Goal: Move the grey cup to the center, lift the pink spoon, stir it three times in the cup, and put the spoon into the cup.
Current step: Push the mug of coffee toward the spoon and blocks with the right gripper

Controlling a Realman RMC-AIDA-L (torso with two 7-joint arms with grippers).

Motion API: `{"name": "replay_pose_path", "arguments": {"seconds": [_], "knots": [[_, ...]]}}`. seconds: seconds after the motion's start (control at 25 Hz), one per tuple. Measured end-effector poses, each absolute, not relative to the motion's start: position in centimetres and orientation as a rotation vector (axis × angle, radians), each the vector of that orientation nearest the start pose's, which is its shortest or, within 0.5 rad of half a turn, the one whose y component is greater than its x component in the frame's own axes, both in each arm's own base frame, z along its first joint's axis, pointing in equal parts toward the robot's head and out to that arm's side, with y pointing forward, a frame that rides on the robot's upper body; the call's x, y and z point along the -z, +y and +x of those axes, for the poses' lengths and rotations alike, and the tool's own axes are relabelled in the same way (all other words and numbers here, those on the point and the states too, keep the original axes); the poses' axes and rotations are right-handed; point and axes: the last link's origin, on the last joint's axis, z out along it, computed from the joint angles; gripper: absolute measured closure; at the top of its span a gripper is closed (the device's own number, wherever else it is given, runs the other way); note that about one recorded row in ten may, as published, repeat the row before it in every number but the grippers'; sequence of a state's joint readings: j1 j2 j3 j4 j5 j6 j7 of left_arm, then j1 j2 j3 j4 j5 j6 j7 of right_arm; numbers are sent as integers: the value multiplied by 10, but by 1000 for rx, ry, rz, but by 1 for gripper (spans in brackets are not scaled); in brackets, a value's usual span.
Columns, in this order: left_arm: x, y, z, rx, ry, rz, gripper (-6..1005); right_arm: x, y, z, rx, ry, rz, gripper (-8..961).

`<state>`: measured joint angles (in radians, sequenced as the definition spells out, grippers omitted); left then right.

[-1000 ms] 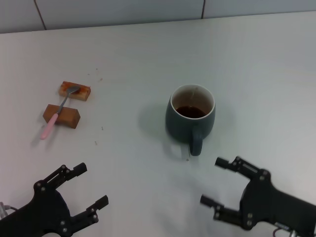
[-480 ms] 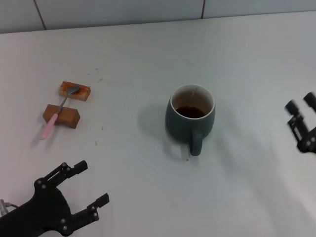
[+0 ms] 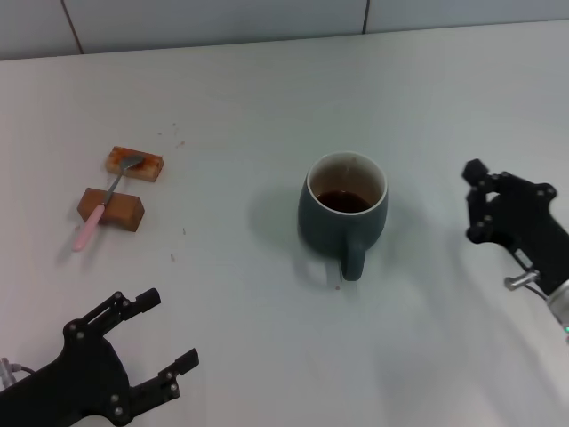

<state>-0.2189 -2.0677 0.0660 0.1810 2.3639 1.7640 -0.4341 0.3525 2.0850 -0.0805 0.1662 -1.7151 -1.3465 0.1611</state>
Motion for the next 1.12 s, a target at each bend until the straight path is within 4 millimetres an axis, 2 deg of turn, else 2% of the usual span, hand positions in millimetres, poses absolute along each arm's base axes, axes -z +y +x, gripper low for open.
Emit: {"name": "replay_pose_path", "arguments": {"seconds": [0.4, 1.12], "knots": [[39, 171, -335, 918, -307, -2444, 172, 88, 273, 306, -699, 491, -2015, 946], [38, 172, -331, 952, -289, -2441, 173, 110, 291, 281, -690, 510, -2100, 955]]}}
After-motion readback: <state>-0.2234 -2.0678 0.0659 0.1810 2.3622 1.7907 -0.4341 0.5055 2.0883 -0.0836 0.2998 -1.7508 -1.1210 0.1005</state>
